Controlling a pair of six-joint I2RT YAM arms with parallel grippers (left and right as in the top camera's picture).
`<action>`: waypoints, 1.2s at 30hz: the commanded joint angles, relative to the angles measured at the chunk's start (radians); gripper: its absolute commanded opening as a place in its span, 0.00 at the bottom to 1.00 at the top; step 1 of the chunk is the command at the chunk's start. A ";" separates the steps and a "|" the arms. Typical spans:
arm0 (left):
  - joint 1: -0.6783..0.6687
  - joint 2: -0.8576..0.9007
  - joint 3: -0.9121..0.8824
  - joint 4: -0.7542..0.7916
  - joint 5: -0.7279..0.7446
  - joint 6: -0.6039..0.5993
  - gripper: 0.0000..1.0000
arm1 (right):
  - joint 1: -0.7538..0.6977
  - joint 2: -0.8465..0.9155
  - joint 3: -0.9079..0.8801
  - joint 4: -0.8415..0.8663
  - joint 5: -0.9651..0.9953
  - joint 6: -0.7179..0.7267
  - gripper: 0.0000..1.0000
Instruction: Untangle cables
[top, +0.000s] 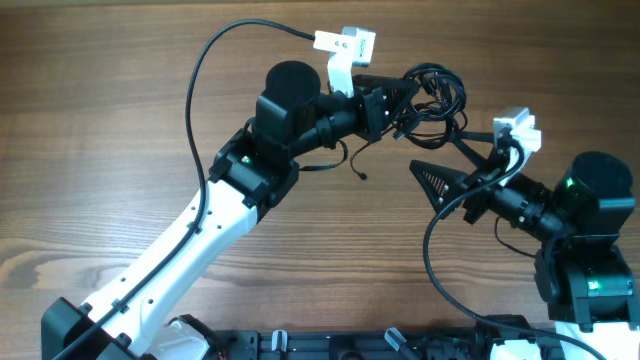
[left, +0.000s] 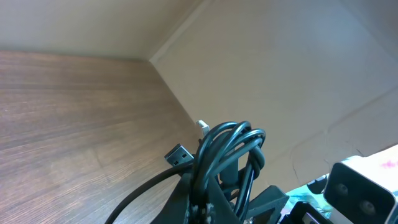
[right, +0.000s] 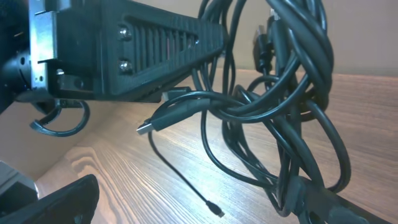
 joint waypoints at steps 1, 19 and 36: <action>0.005 -0.032 0.010 0.011 0.027 -0.010 0.04 | 0.002 0.000 0.021 -0.002 0.040 -0.017 1.00; 0.023 -0.032 0.010 0.011 0.022 -0.032 0.04 | 0.002 0.000 0.021 -0.010 0.047 0.060 1.00; 0.031 -0.032 0.010 0.015 -0.050 -0.036 0.04 | 0.002 0.000 0.021 -0.091 -0.068 0.004 1.00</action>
